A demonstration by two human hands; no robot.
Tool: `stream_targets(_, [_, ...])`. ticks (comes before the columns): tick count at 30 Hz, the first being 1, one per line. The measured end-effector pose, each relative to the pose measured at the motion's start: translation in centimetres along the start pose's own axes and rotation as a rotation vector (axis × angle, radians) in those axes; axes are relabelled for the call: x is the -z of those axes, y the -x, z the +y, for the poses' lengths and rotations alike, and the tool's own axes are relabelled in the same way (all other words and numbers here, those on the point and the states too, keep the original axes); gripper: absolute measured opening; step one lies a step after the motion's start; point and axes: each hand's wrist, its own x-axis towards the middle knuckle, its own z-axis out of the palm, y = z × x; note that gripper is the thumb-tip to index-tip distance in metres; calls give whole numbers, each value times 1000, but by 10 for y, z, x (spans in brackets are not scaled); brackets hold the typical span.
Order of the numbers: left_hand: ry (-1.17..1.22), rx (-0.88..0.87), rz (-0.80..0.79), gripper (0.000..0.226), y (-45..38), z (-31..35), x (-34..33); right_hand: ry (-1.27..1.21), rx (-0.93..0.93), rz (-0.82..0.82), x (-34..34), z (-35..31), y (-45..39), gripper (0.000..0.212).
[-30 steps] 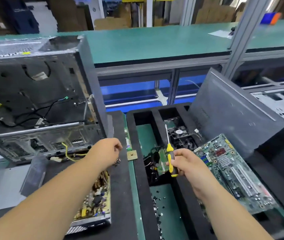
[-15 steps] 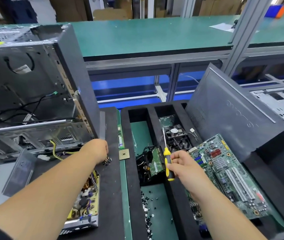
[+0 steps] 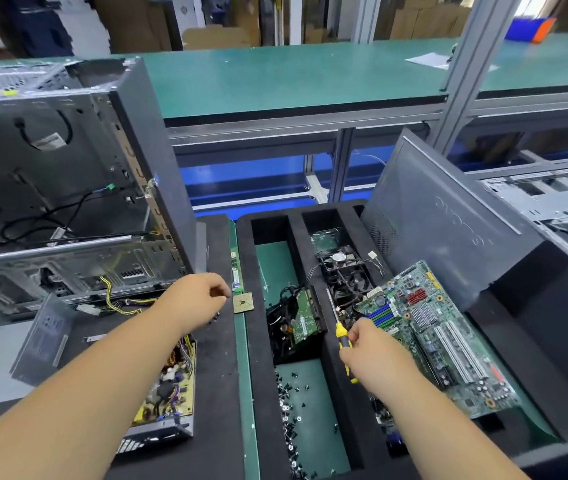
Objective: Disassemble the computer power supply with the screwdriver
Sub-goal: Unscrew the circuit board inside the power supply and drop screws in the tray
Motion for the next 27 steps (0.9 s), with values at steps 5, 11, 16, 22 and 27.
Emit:
stream_targets(5, [-5, -106, 29, 14, 25, 18, -5, 159, -33, -34, -11, 13, 0, 20])
stream_targets(11, [-5, -174, 55, 17, 51, 24, -4, 210, -55, -96, -26, 21, 0, 23])
stream_targets(16, [16, -164, 79, 18, 68, 19, -1, 217, -44, -123, -25, 21, 0, 24])
stream_targets(22, [15, -131, 111, 17, 81, -2, 3, 240, -42, -106, -21, 12, -3, 31])
stream_targets(27, [54, -115, 135, 19, 91, -27, 14, 198, 5, 1, -19, -11, -4, 31])
